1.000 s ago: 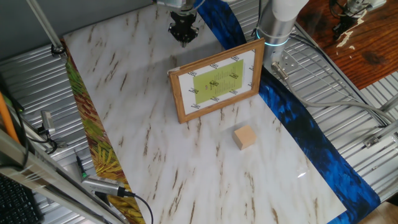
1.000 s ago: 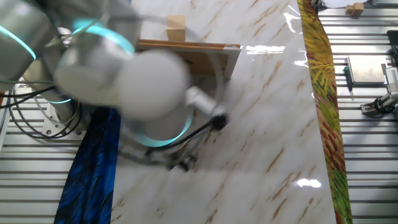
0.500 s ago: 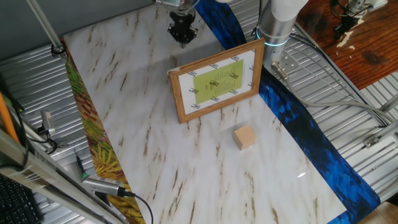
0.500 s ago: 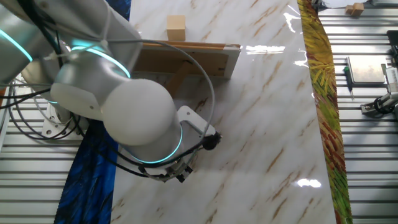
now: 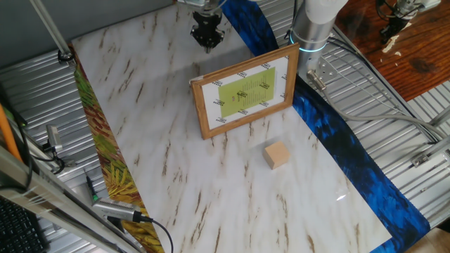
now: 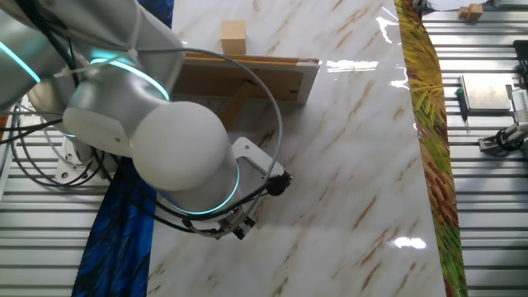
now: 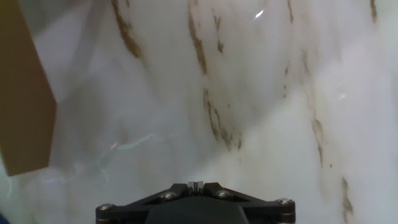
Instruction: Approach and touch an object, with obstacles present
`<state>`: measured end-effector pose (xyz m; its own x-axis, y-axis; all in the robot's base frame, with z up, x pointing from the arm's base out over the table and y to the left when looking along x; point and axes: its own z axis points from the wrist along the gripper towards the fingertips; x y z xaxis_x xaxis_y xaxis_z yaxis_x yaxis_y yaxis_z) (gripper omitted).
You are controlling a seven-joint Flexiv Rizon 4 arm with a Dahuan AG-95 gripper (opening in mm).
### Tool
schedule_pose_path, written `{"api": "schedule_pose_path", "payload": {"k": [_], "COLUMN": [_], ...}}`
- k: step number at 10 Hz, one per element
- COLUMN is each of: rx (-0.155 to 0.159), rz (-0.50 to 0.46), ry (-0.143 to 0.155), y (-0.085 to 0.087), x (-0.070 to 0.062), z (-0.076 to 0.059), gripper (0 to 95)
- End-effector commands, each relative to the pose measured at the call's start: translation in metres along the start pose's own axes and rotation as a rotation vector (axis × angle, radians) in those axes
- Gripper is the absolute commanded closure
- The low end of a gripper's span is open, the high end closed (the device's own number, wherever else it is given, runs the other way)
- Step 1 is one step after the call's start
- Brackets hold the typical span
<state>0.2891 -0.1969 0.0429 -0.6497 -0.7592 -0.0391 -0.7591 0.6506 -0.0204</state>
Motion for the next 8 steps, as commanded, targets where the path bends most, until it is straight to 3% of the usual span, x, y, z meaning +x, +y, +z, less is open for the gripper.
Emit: {"api": "schedule_pose_path", "payload": {"k": [1, 3, 5, 6, 7, 8], "rx": [0.006, 0.002, -0.001, -0.002, 0.002, 0.006], "rz": [-0.002, -0.008, -0.016, -0.019, -0.021, -0.023], "ry": [0.005, 0.007, 0.01, 0.009, 0.014, 0.018], "y": [0.0, 0.0, -0.002, -0.014, -0.033, -0.042], "x": [0.001, -0.004, -0.024, -0.04, -0.071, -0.09], "z": [0.0, -0.002, -0.009, -0.011, -0.014, -0.017], "gripper": [95.0, 95.0, 95.0, 95.0, 95.0, 95.0]}}
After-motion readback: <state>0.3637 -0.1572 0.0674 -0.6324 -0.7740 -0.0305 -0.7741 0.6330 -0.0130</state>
